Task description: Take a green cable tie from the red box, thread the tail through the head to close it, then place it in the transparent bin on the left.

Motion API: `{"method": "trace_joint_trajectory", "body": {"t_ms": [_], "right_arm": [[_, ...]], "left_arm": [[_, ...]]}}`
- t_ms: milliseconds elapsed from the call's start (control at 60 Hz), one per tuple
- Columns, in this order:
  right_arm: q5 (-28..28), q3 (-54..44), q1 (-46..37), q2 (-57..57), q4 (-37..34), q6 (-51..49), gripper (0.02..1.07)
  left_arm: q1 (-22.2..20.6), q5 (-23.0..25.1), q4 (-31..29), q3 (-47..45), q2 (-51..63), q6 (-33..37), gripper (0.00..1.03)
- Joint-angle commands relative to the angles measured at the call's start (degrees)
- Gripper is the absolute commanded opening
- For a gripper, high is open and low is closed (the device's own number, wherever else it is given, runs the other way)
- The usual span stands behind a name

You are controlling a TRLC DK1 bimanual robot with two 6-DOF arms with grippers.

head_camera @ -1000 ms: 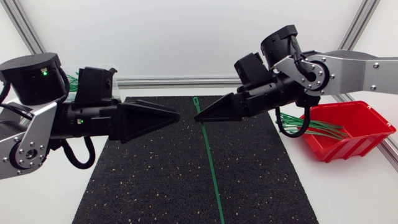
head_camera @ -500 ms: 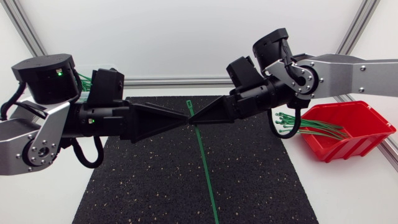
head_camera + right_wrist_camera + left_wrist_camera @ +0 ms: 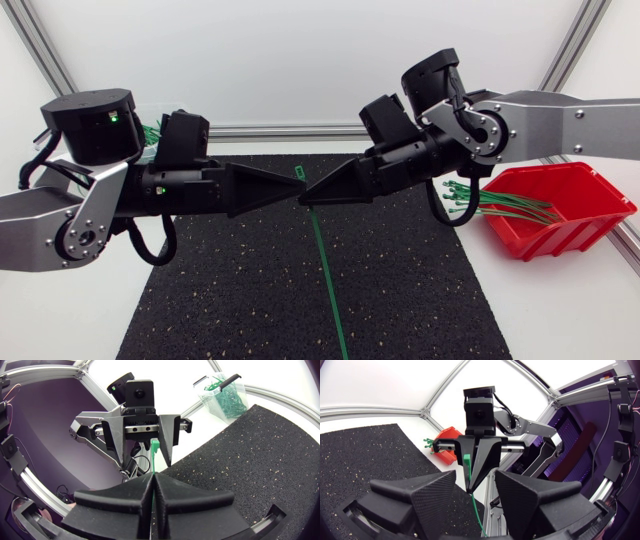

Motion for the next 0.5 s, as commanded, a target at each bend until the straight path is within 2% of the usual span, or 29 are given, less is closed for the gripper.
{"method": "trace_joint_trajectory", "body": {"t_ms": [0, 133, 283, 400, 483], "right_arm": [[-0.30, -1.40, 0.50, -0.57, 0.70, 1.11, 0.08], [-0.21, -1.48, 0.50, -0.84, 0.88, 1.11, 0.08], [-0.12, -1.84, 0.50, -1.19, 1.14, 1.11, 0.08], [-0.03, -2.01, 0.50, -1.27, 1.23, 1.19, 0.08], [0.14, -2.10, 0.50, -1.45, 1.41, 1.11, 0.08]], "left_arm": [[0.42, -0.24, 1.42, 1.80, 0.85, -1.80, 0.40], [0.42, -0.77, 1.68, 1.98, 1.46, -1.88, 0.24], [0.24, -1.39, 1.77, 2.16, 1.90, -1.97, 0.18], [0.33, -1.74, 1.77, 2.42, 2.43, -2.06, 0.18], [0.33, -1.91, 1.77, 2.42, 2.43, -2.24, 0.13]]}}
